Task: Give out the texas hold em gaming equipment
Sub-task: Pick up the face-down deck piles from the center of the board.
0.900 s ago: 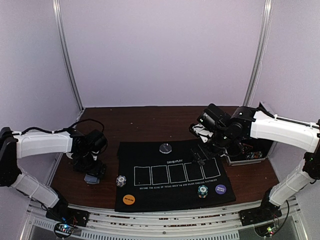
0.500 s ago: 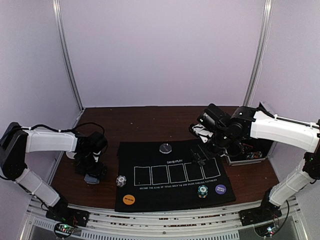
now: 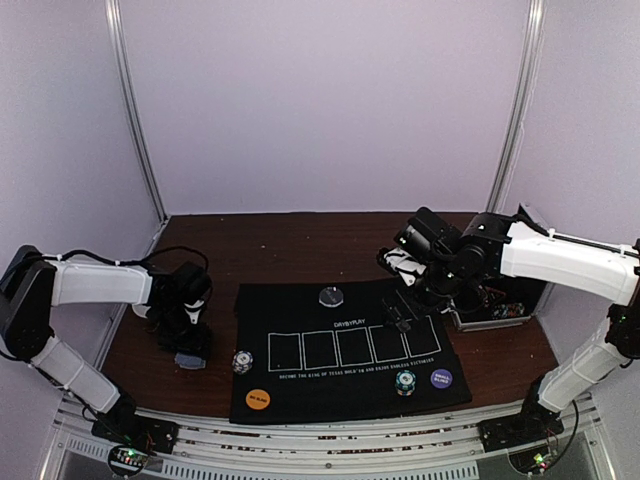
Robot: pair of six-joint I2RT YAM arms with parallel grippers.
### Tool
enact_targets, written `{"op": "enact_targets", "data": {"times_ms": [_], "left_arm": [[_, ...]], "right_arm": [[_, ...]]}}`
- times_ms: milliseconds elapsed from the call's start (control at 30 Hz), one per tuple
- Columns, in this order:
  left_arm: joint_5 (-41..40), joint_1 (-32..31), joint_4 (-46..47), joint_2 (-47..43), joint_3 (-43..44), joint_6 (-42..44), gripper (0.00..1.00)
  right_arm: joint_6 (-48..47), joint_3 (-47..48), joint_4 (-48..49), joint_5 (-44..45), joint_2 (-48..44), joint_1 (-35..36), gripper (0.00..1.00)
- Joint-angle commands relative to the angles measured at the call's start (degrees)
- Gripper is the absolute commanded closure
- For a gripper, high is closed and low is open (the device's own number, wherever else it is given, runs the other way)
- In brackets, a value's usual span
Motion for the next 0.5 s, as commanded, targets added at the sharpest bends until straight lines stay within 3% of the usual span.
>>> {"op": "enact_targets", "data": {"times_ms": [0, 167, 367, 467], "left_arm": [[2.2, -0.8, 3.7, 1.5, -2.8, -1.5, 0.23], [2.4, -1.7, 3.4, 0.5, -3.6, -3.4, 0.22], [1.8, -1.7, 3.4, -0.4, -3.2, -3.1, 0.45], [1.8, -1.7, 3.0, -1.4, -2.9, -2.4, 0.49]], "right_arm": [[-0.1, 0.5, -1.3, 0.4, -1.2, -0.5, 0.00], [-0.2, 0.4, -1.5, 0.8, -1.5, -0.5, 0.00], [-0.3, 1.8, -2.1, 1.0, -2.0, -0.5, 0.00], [-0.2, 2.0, -2.0, 1.3, -2.5, -0.4, 0.00]]}}
